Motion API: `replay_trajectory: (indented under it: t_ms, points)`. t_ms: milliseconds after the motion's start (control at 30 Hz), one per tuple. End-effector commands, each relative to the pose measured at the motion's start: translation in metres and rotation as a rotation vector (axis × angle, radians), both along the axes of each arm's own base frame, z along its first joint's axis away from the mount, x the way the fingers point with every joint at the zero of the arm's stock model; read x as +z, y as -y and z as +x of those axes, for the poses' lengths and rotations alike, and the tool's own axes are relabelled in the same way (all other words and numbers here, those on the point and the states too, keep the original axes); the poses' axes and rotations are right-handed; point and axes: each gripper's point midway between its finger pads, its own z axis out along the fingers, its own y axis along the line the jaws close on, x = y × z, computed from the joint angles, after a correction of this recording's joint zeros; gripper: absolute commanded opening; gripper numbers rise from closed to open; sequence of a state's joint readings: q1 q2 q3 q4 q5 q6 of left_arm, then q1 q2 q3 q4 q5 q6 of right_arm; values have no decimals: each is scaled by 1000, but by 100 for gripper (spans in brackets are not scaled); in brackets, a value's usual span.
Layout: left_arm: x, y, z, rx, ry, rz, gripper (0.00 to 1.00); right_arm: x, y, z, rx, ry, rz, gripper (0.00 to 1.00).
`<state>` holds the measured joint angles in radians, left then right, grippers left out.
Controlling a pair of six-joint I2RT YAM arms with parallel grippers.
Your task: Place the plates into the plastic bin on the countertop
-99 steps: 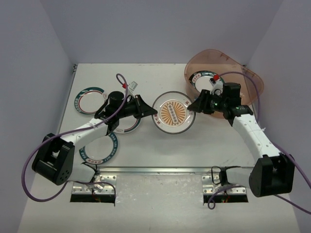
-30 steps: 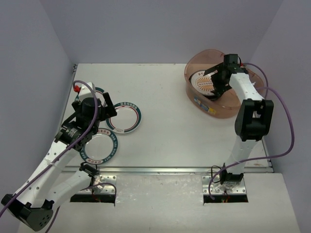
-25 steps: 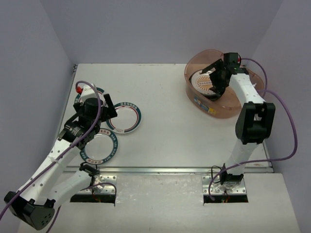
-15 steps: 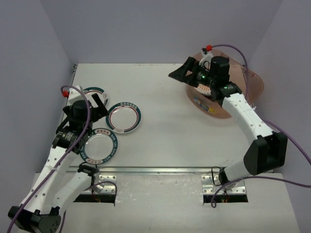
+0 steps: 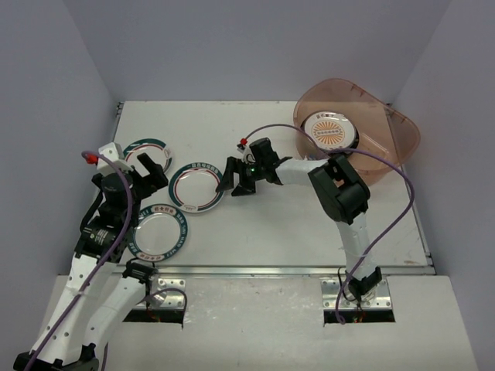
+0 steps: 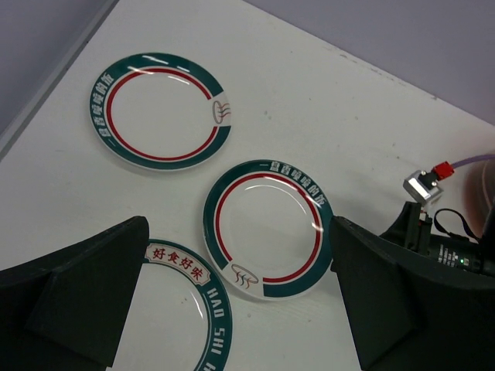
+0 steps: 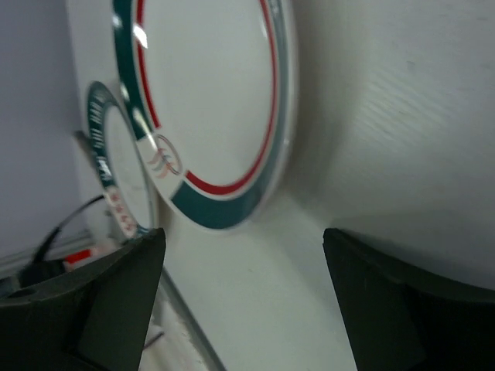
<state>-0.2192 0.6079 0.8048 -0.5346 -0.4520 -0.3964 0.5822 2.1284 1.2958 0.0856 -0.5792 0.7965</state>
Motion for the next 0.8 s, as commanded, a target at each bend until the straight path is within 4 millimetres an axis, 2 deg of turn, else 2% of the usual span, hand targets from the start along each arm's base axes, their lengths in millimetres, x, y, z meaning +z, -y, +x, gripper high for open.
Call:
replay_trajectory:
  t_ms: [0, 33, 100, 200, 267, 333, 400, 433, 467, 500, 567, 633, 667, 700, 733, 767]
  points:
    - [11, 7, 5, -52, 53, -2, 100, 4, -24, 23, -22, 28, 44, 87]
    - [11, 9, 6, -61, 54, -4, 100, -2, -25, 24, -36, 5, 45, 86]
    - [13, 10, 6, -70, 57, -4, 100, -27, -27, 27, -63, -38, 37, 78]
    - [16, 11, 5, -79, 71, -7, 100, -53, -29, 33, -123, -110, 15, 65]
    - [18, 11, 3, -82, 80, -8, 100, -65, -25, 35, -171, -130, -2, 50]
    - [19, 11, 2, -83, 88, -9, 100, -71, -23, 34, -199, -146, -2, 38]
    - [21, 11, 0, -85, 103, -10, 100, -72, -21, 33, -227, -155, 11, 12]
    - [22, 11, -1, -86, 106, -10, 100, -71, -20, 30, -230, -155, 24, 5]
    - [23, 12, 0, -90, 111, -11, 100, -62, -21, 30, -233, -145, 42, 0]
    - [22, 13, 0, -95, 109, -10, 100, -44, -22, 31, -234, -121, 66, 0]
    - [20, 13, 1, -99, 101, -10, 100, -23, -20, 27, -222, -90, 96, 0]
    - [20, 13, 1, -100, 101, -8, 100, 15, -21, 24, -196, -37, 149, 0]
    - [21, 14, 1, -101, 102, -9, 100, 49, -22, 22, -174, 11, 187, 0]
    - [21, 14, 0, -101, 103, -9, 100, 70, -21, 21, -162, 47, 202, 0]
    - [21, 14, 0, -103, 103, -10, 100, 104, -17, 20, -147, 111, 225, 0]
    - [21, 14, 0, -104, 103, -10, 100, 120, -12, 21, -149, 144, 233, 0]
